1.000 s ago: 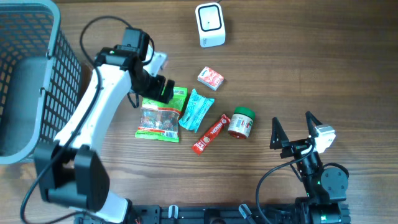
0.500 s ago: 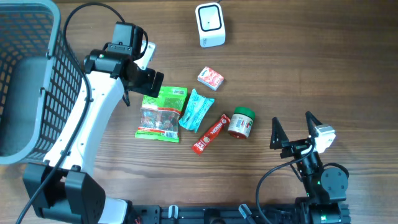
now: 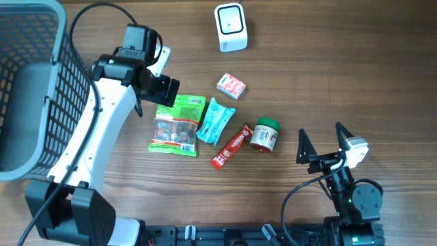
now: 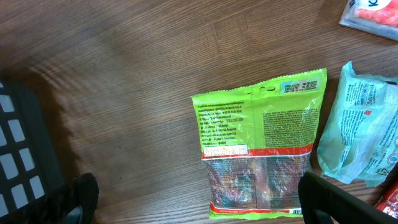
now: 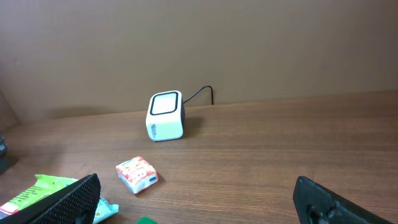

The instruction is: Scan the item barcode

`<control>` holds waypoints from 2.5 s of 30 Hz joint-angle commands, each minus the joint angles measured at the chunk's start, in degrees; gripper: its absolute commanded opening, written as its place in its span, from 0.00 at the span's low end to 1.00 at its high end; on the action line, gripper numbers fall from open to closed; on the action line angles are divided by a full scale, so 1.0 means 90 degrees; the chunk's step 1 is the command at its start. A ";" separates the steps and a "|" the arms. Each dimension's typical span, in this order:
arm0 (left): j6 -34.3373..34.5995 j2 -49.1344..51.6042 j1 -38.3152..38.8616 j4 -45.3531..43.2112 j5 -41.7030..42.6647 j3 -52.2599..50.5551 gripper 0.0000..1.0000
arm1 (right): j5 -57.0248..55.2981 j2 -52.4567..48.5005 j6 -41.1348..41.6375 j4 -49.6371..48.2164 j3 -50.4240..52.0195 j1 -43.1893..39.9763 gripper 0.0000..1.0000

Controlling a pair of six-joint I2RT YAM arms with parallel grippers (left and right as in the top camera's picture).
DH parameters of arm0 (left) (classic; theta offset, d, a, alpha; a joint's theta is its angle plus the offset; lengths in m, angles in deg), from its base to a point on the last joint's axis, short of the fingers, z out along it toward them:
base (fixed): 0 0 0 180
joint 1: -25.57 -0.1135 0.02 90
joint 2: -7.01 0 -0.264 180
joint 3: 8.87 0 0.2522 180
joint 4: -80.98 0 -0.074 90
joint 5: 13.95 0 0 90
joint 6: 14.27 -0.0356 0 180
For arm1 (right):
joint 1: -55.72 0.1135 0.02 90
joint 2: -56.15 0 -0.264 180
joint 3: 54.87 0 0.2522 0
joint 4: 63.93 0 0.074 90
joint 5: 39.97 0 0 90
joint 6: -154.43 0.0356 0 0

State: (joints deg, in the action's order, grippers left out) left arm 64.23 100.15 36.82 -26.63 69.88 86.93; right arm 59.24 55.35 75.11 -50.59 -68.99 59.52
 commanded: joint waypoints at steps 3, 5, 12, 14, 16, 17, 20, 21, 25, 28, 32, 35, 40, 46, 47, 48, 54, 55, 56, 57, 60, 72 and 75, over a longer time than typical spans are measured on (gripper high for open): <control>-0.0075 -0.0027 0.0012 -0.0017 -0.0061 0.0063 1.00 | 0.0029 0.0022 0.0046 -0.0032 0.0007 -0.0036 1.00; -0.0075 -0.0027 0.0012 -0.0017 -0.0061 0.0063 1.00 | 0.0029 0.0022 0.0044 -0.0032 0.0007 -0.0036 1.00; -0.0075 -0.0027 0.0012 -0.0017 -0.0061 0.0063 1.00 | 0.0032 0.0024 0.0049 -0.0032 0.0007 -0.0036 1.00; -0.0075 -0.0027 0.0012 -0.0017 -0.0061 0.0063 1.00 | 0.0032 0.0022 0.0049 -0.0032 0.0007 -0.0036 1.00; -0.0075 -0.0027 0.0012 -0.0017 -0.0061 0.0063 1.00 | 0.0032 0.0024 0.0061 -0.0032 0.0007 -0.0036 1.00; -0.0073 -0.0027 0.0012 -0.0017 -0.0061 0.0063 1.00 | 0.0087 0.0022 0.0437 -0.0024 0.0007 -0.0036 1.00; -0.0075 -0.0027 0.0012 -0.0017 -0.0061 0.0063 1.00 | 0.0920 0.0022 0.1139 -0.0177 -0.0146 -0.0041 1.00; -0.0073 -0.0027 0.0012 -0.0017 -0.0061 0.0063 1.00 | 0.0984 0.0022 0.1151 0.0005 -0.0338 -0.0044 1.00; -0.0073 -0.0027 0.0012 -0.0017 -0.0061 0.0063 1.00 | 0.0986 -0.0117 0.1149 0.1197 -0.1377 -0.0044 1.00; -0.0075 -0.0027 0.0012 -0.0017 -0.0061 0.0066 1.00 | 0.0984 -0.0602 0.0838 0.2577 -0.2538 -0.0044 1.00; -0.0073 -0.0027 0.0012 -0.0017 -0.0061 0.0063 1.00 | 0.0984 -0.1950 0.0593 0.3934 -0.4218 -0.0044 1.00; -0.0075 -0.0027 0.0012 -0.0017 -0.0061 0.0063 1.00 | 0.0986 -0.3745 0.0520 0.5338 -0.5989 -0.0044 1.00; -0.0075 -0.0027 0.0012 -0.0017 -0.0061 0.0063 1.00 | 0.0908 -0.6467 0.0486 0.7825 -0.8478 -0.0044 1.00; -0.0075 -0.0027 0.0012 -0.0017 -0.0061 0.0063 1.00 | 0.1605 -0.8726 0.0661 0.8024 -0.9088 -0.0041 1.00; -0.0073 -0.0027 0.0012 -0.0017 -0.0061 0.0063 1.00 | 0.1598 -0.9044 0.0753 0.8128 -0.9075 -0.0027 1.00; -0.0075 -0.0027 0.0012 -0.0017 -0.0061 0.0063 1.00 | 0.1562 -0.9367 0.0877 0.8211 -0.9034 0.0017 1.00; -0.0075 -0.0027 0.0012 -0.0017 -0.0061 0.0063 1.00 | 0.0906 -1.0678 0.1532 0.7973 -0.8862 0.0651 0.94; -0.0075 -0.0027 0.0012 -0.0017 -0.0061 0.0063 1.00 | 0.0884 -1.0790 0.1523 0.7825 -0.8862 0.0780 0.90; -0.0075 -0.0027 0.0012 -0.0019 -0.0061 0.0063 1.00 | 0.0787 -1.0885 0.1586 0.7715 -0.8862 0.0908 0.89; -0.0075 -0.0027 0.0012 -0.0017 -0.0061 0.0063 1.00 | 0.0527 -1.1001 0.1892 0.7567 -0.8862 0.1093 0.89; -0.0075 -0.0027 0.0012 -0.0017 -0.0063 0.0063 1.00 | 0.0267 -1.1169 0.2331 0.7186 -0.8862 0.1358 0.89; -0.0075 -0.0027 0.0012 -0.0017 -0.0061 0.0063 1.00 | -0.0221 -1.1234 0.2557 0.7125 -0.8862 0.1715 0.89; -0.0075 -0.0027 0.0012 -0.0017 -0.0061 0.0063 1.00 | -0.0216 -1.1234 0.2484 0.6989 -0.8862 0.1722 0.89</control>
State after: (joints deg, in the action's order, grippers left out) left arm 64.20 100.15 36.82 -26.63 69.86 86.93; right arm 58.69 -44.80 97.31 13.32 -149.25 74.77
